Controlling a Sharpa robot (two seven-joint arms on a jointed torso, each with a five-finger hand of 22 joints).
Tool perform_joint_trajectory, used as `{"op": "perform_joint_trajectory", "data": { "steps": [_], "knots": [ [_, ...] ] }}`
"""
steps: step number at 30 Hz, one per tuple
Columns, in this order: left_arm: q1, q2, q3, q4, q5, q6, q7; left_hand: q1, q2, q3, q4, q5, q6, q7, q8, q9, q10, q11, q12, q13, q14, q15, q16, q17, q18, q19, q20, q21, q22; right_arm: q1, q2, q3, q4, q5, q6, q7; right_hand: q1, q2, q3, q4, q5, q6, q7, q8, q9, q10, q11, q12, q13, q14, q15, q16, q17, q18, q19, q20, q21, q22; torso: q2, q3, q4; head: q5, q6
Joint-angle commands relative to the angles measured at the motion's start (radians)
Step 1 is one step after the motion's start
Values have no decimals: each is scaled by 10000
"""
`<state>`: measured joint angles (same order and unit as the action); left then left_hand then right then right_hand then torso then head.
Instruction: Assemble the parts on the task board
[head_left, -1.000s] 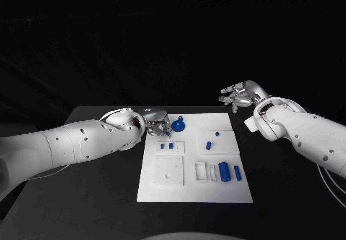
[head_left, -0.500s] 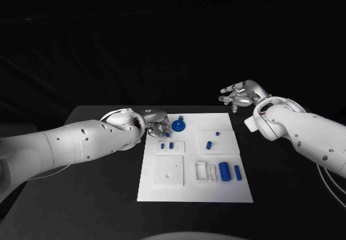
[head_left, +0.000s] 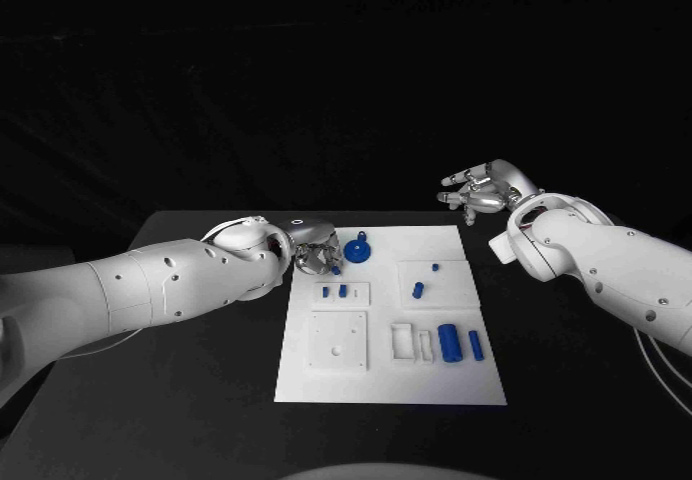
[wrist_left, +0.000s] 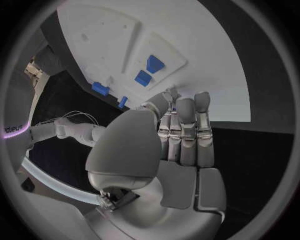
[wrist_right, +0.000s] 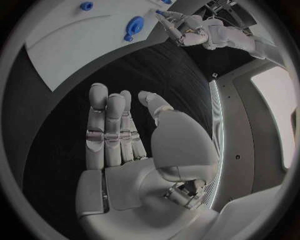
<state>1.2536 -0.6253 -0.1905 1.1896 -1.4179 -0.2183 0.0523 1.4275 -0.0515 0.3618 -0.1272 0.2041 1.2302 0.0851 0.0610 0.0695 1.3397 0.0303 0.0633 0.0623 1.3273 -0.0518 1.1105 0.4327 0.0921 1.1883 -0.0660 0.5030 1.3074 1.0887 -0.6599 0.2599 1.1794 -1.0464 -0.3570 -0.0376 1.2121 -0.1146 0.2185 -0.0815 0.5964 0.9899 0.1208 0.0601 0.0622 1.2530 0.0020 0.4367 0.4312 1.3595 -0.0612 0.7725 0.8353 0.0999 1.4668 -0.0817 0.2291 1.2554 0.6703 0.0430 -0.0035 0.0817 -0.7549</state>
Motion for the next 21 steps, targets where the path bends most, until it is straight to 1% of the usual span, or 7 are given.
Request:
{"op": "perform_joint_trajectory", "data": {
  "steps": [1,5,9,15,21],
  "knots": [
    [-15,51,-9,-28,28,212,12,28,52,-12,28,20,59,30,21,10,-66,20,-34,-5,59,32,-58,9,131,-73,-12,37,208,-4,7,3,4,12,27,101,-72,-35,23,-61,61,86,-5,22,16,-2,8,-11,-7,-41,-18,-55,-9,208,343,-15,-43,-10,2,9,0,7,6],
    [-15,132,-18,-105,28,237,12,27,52,-5,20,18,48,32,19,9,-75,23,-36,-6,55,35,-66,23,131,-82,-11,48,210,-4,16,3,6,12,27,101,-72,-35,23,-61,61,86,-5,22,16,-2,8,-11,-7,-41,-18,-55,-9,208,343,-15,-43,-10,3,8,-7,14,11],
    [-27,204,-50,-175,36,266,24,27,52,-5,20,18,48,32,19,9,-75,23,-36,-6,55,35,-66,23,131,-82,-11,48,210,-4,22,3,4,12,30,101,-81,-34,46,-91,65,87,-6,19,15,-3,7,-7,-12,-41,-20,-56,-26,208,343,-17,-62,-43,6,6,-14,12,3],
    [-61,257,-92,-212,66,370,27,12,60,-17,27,6,40,33,21,10,-83,22,-34,-6,47,35,-77,30,127,-91,-8,43,204,-7,22,3,-7,12,41,99,-81,-34,46,-91,65,87,-6,19,15,-3,7,-7,-12,-41,-20,-56,-26,208,343,-17,-62,-43,-2,8,-3,-8,-17],
    [-73,261,-109,-211,75,395,9,7,66,-25,25,-3,31,35,18,9,-87,23,-34,-6,42,35,-84,32,125,-95,-9,37,203,-15,26,3,-12,12,47,101,-81,-34,46,-91,65,87,-6,19,15,-3,7,-7,-12,-41,-20,-56,-26,208,343,-17,-62,-43,-1,6,2,-13,-26]
  ]
}}
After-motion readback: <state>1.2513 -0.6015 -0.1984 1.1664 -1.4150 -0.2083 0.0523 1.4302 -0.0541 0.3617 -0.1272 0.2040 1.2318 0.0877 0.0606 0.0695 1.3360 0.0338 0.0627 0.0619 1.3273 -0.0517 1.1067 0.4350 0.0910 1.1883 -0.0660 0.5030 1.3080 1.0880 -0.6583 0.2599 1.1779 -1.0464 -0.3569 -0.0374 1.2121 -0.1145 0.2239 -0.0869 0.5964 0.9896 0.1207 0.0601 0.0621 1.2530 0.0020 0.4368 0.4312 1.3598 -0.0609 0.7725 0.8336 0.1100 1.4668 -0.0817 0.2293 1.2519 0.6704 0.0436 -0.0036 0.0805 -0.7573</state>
